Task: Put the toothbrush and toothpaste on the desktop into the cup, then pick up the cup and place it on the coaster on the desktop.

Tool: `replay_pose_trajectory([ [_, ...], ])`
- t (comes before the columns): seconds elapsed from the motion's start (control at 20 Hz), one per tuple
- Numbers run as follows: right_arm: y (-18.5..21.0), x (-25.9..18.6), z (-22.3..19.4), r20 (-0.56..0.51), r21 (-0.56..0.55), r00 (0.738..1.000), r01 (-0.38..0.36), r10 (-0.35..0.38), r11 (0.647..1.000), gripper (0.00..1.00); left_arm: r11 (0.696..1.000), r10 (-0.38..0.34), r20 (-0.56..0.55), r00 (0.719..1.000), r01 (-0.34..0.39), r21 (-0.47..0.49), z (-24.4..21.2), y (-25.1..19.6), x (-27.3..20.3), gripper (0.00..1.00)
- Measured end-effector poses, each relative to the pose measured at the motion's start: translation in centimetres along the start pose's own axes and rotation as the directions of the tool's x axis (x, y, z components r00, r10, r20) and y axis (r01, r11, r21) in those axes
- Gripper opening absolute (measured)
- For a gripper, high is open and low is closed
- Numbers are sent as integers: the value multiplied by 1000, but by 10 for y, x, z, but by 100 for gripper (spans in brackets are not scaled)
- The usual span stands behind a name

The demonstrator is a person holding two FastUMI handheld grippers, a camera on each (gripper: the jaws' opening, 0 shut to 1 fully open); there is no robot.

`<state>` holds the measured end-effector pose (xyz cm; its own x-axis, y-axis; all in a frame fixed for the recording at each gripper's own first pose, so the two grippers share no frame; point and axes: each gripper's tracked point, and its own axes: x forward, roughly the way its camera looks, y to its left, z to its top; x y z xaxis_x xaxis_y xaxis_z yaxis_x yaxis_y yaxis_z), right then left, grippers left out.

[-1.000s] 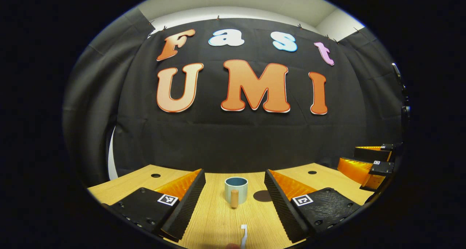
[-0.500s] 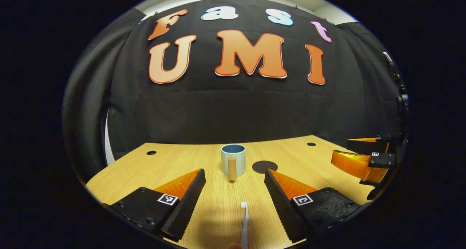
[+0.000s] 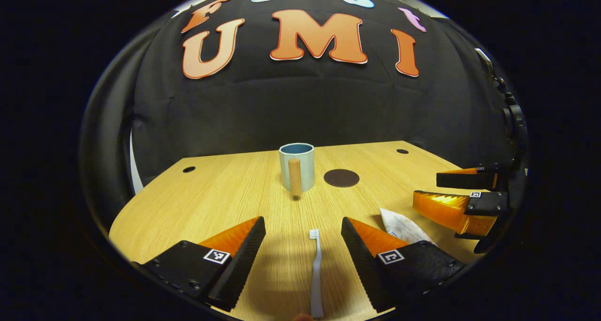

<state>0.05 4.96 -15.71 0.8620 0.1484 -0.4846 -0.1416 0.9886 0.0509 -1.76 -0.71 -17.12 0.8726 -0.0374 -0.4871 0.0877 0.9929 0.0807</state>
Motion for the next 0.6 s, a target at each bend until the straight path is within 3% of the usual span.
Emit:
replay_pose_trajectory([
  [0.25,6,6,-30,-107,-1,994,-20,20,1000,96,999,16,-140,990,-12,34,-39,-2,6,98],
  [0.4,10,10,-39,-149,8,989,-21,22,1000,93,1000,3,-205,979,-2,7,-49,-11,7,98],
  [0.6,10,15,-56,-227,20,974,-18,22,1000,81,1000,-8,-268,964,8,0,-60,-16,4,98],
])
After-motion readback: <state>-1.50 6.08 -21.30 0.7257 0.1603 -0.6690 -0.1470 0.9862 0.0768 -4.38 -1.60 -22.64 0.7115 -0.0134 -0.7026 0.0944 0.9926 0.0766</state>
